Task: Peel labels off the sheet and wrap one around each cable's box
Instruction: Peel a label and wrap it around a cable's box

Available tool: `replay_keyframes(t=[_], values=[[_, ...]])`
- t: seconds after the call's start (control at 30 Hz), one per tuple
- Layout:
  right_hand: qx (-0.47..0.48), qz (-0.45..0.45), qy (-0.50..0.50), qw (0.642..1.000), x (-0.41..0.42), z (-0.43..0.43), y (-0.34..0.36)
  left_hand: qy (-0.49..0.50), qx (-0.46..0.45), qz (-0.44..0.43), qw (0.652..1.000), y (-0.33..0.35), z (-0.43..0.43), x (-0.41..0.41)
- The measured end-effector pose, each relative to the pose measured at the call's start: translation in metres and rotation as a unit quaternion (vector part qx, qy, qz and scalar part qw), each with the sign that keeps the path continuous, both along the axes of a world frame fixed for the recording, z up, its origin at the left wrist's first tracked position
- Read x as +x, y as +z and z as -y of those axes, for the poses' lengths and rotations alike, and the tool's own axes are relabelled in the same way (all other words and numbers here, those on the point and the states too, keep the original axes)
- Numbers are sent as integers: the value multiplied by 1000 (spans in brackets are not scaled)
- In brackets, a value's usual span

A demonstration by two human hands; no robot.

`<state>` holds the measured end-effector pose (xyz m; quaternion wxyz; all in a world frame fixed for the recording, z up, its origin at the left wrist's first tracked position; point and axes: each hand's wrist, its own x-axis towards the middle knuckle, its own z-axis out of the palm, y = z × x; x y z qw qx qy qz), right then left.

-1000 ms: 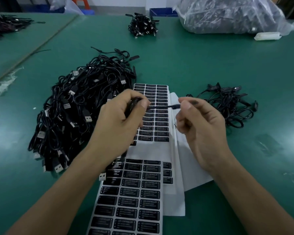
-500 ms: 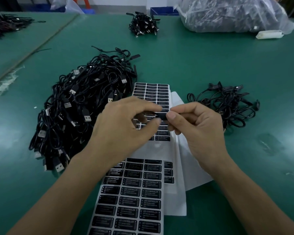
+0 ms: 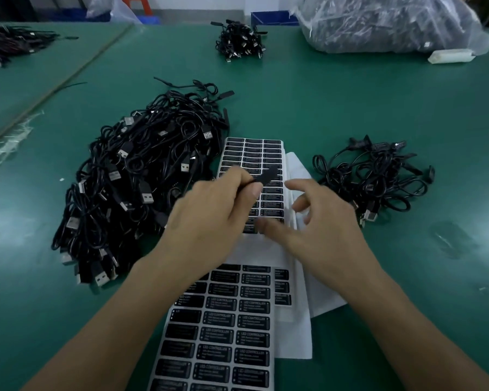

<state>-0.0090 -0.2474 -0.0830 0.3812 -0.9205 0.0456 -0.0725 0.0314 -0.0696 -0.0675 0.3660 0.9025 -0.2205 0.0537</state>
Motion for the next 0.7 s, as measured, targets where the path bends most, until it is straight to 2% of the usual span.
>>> replay_keyframes(t=[0.1, 0.4, 0.6, 0.7], values=[[-63, -48, 28, 996, -3, -6, 1, -2, 52, -24, 998, -8, 6, -1], [73, -76, -9, 994, -2, 2, 9, -11, -23, -41, 999, -12, 6, -2], [-86, -86, 37, 992, -4, -9, 7, -5, -57, -46, 997, -10, 8, -6], [-85, -93, 45, 991, -4, -8, 6, -5, -84, -21, 996, -10, 8, -4]])
